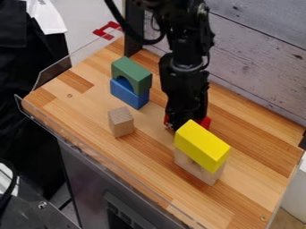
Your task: Put the red arch on the middle of the table
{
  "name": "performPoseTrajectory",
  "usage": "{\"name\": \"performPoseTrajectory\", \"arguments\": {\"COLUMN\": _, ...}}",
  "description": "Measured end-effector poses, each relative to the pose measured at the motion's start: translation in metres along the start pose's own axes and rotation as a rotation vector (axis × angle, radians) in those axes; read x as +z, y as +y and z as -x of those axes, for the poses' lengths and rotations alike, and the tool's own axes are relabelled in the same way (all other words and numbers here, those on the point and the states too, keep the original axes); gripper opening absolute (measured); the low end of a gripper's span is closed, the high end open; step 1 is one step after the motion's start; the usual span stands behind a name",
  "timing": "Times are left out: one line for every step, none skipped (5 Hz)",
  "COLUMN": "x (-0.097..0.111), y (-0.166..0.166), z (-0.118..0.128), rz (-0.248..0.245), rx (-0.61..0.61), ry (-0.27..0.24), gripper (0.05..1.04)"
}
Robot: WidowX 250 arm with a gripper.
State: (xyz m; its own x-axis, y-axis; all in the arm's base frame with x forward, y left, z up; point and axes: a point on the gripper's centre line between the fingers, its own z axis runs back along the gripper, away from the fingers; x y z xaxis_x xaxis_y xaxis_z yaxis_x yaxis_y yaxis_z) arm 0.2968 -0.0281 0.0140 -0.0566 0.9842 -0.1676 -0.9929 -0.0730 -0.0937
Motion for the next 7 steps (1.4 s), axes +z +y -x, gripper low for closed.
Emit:
{"name": "performPoseTrajectory", "arguments": {"x": -0.003, "y": -0.001, "z": -0.001, "rz": -0.008, "rx": -0.008, "ry": 0.020, "gripper": 0.595}}
{"name": "performPoseTrajectory", "arguments": {"x": 0.000, "y": -0.002, "z": -0.003, "rz": -0.041, "rx": -0.056, "ry": 0.012, "gripper": 0.895}}
{"name": "performPoseTrajectory", "arguments": {"x": 0.016, "y": -0.008, "z": -0.007, "rz": -0.056, "rx": -0.123, "ry": -0.033, "gripper": 1.004}}
{"name": "performPoseTrajectory", "arguments": {"x": 0.045, "y": -0.021, "z": -0.008, "rz": -0.041, "rx": -0.190, "ry": -0.072, "gripper": 1.000}}
{"name": "performPoseTrajectory", "arguments": {"x": 0.091, "y": -0.028, "z": -0.012, "rz": -0.043, "rx": -0.254, "ry": -0.139, "gripper": 1.000}}
{"name": "performPoseTrajectory", "arguments": {"x": 0.129, "y": -0.019, "z": 0.004, "rz": -0.080, "rx": -0.308, "ry": -0.167, "gripper": 1.000}}
{"name": "performPoseTrajectory", "arguments": {"x": 0.142, "y": 0.007, "z": 0.057, "rz": -0.074, "rx": -0.450, "ry": -0.135, "gripper": 1.000}}
